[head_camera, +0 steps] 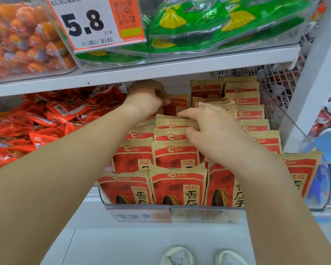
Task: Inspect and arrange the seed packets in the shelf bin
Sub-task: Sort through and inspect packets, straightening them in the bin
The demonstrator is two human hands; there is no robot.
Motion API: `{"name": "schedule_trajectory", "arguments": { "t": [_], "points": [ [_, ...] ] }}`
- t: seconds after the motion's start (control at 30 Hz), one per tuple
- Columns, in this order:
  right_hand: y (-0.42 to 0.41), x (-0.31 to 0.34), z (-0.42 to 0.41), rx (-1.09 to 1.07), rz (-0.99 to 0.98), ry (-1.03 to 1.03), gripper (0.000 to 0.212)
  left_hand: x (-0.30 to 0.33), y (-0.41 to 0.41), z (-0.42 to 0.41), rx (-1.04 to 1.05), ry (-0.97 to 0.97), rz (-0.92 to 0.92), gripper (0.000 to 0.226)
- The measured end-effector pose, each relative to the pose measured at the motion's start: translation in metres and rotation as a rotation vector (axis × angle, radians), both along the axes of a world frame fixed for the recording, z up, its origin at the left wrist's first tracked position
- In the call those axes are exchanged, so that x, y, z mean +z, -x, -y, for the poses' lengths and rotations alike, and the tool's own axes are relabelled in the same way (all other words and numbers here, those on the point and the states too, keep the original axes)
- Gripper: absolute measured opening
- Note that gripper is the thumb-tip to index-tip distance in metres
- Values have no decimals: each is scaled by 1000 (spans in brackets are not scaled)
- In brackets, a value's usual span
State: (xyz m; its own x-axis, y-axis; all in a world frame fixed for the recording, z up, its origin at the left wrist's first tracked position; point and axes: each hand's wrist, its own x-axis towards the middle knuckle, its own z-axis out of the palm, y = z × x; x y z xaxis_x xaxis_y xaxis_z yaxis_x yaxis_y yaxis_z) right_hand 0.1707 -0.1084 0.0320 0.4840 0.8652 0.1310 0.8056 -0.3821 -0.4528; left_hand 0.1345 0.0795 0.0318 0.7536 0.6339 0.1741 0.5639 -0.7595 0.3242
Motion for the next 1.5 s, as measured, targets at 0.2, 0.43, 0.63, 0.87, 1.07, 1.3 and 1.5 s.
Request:
{"name": "schedule_trajectory", "arguments": {
  "t": [0.2,0.43,0.63,0.87,1.07,1.3,1.5],
  "points": [
    [-6,2,10,-37,-116,-175,35,5,26,19,-153,85,157,7],
    [-21,9,38,-228,-196,-505,24,11,60,36,-222,-27,197,22],
    [-18,11,44,-170,-247,-579,17,24,81,51,-334,-264,406,22],
    [-4,11,40,43,-498,-642,61,63,85,85,-352,-370,694,17],
    [-3,22,50,132,-619,-729,30,106,87,108,-382,-252,892,13],
    [5,26,55,98,-834,-770,27,116,85,128,-368,507,973,26],
    [17,14,52,33,-933,-637,27,48,92,125,-221,808,713,35]
  ]
}}
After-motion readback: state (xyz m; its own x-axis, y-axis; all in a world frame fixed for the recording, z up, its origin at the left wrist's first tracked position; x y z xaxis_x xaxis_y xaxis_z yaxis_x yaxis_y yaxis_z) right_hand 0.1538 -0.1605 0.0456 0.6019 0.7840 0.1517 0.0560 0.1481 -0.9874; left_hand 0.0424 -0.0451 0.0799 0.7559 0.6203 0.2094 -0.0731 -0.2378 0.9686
